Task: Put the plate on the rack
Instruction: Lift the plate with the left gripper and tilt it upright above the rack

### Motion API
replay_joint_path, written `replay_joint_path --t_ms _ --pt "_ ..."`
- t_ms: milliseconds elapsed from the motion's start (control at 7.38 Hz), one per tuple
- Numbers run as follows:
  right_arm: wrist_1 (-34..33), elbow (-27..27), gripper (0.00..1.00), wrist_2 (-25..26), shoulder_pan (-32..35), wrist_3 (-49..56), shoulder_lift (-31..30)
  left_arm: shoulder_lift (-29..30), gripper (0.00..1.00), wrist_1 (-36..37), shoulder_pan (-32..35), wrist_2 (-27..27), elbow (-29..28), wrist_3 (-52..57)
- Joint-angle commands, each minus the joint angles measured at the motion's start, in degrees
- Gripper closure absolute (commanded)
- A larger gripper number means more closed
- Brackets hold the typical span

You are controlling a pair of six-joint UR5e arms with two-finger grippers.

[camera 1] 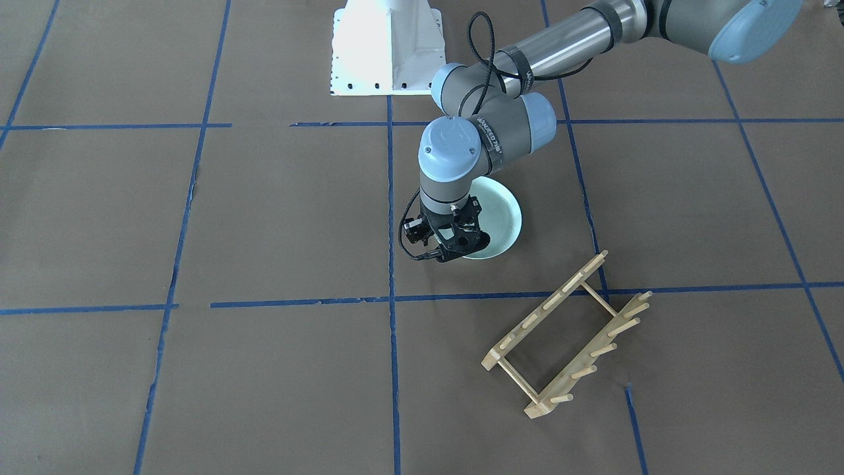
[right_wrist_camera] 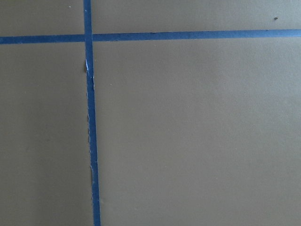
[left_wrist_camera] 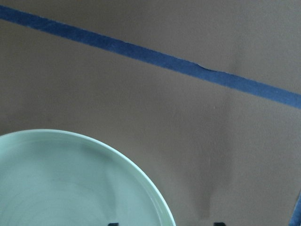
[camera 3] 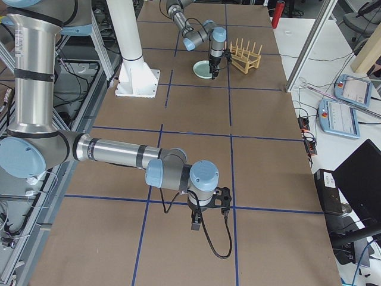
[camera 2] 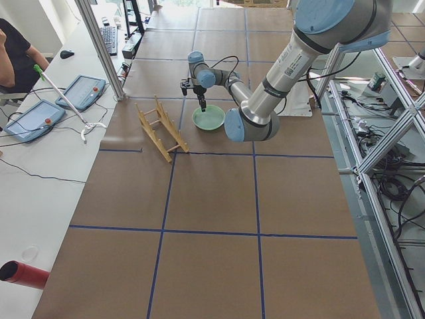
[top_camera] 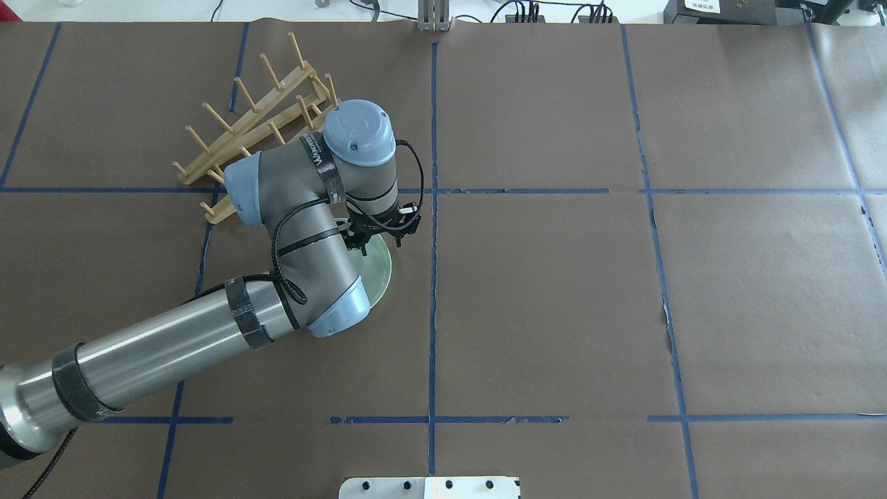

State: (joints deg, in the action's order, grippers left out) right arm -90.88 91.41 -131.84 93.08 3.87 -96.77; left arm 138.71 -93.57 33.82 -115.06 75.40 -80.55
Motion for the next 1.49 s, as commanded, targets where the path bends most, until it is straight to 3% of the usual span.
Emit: replay_joint_path --t_ms 0,135,406,948,1083,1354 --pt "0.0 0.0 0.0 0.0 0.0 0.0 0.0 -0.02 0.81 0.06 -0.07 0.01 0.01 -0.05" --pt "0.0 0.0 0.0 0.0 0.0 0.0 0.0 -0.02 1.0 0.06 -0.07 0.01 0.09 -0.4" --pt "0.0 0.0 0.0 0.0 0.0 0.0 0.0 0.07 1.0 0.67 0.54 -0.08 2.36 -2.67" --pt "0.0 0.0 0.0 0.0 0.0 0.0 0.0 -3.43 1.0 -2.55 16.32 -0.69 25.45 -14.71" --pt "0.0 0.0 0.0 0.0 0.0 0.0 0.0 -4.31 1.0 -10.32 20.45 -0.69 25.75 -18.64" --pt "0.0 -0.09 0.0 0.0 0.0 0.0 0.0 -12.28 1.0 -38.8 25.66 0.01 24.45 -32.41"
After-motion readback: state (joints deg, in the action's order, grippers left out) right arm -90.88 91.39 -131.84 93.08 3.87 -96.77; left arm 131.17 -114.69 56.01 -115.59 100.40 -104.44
